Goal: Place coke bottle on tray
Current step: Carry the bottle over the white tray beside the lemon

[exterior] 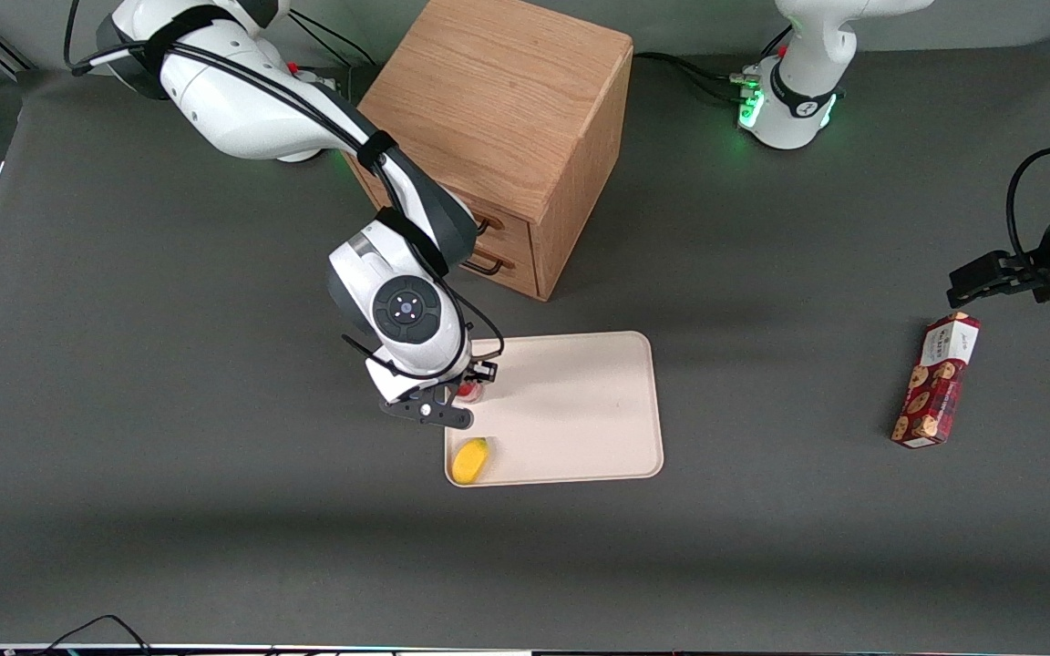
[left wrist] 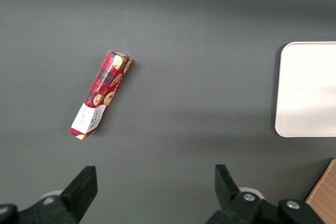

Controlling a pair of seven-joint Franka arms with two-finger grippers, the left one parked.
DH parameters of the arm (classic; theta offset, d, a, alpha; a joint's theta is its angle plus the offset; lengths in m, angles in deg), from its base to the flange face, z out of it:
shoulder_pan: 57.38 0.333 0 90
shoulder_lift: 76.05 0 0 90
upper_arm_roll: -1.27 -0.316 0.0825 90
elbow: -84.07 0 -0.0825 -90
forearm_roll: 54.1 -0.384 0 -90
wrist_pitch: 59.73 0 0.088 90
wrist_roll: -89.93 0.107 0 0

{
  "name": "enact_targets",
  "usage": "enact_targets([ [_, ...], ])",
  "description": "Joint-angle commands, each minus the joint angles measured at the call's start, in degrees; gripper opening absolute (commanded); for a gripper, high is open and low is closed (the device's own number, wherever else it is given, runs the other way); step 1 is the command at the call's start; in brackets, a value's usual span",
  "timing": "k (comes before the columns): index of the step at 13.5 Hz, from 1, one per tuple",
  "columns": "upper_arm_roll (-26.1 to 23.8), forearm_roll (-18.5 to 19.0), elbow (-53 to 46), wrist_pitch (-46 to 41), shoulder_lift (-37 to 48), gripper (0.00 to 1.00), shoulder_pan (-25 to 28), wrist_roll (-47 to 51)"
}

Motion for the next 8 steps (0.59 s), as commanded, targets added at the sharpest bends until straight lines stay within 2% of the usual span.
enact_targets([
  [1, -0.33, 1.51, 1.95, 0.63, 2.50, 1.00, -0.43, 0.53],
  [3, 0.98, 1.16, 5.72, 0.90, 8.27, 1.00, -0.43, -3.83],
  [4, 3.60, 0.03, 8.26, 0.38, 12.92, 1.00, -0.52, -7.70],
  [6, 11.06, -9.08, 12.40, -1.46, 20.84, 1.00, -1.31, -18.13],
  [8, 15.65, -10.53, 15.04, -5.77, 26.56, 1.00, -4.01, -27.99],
])
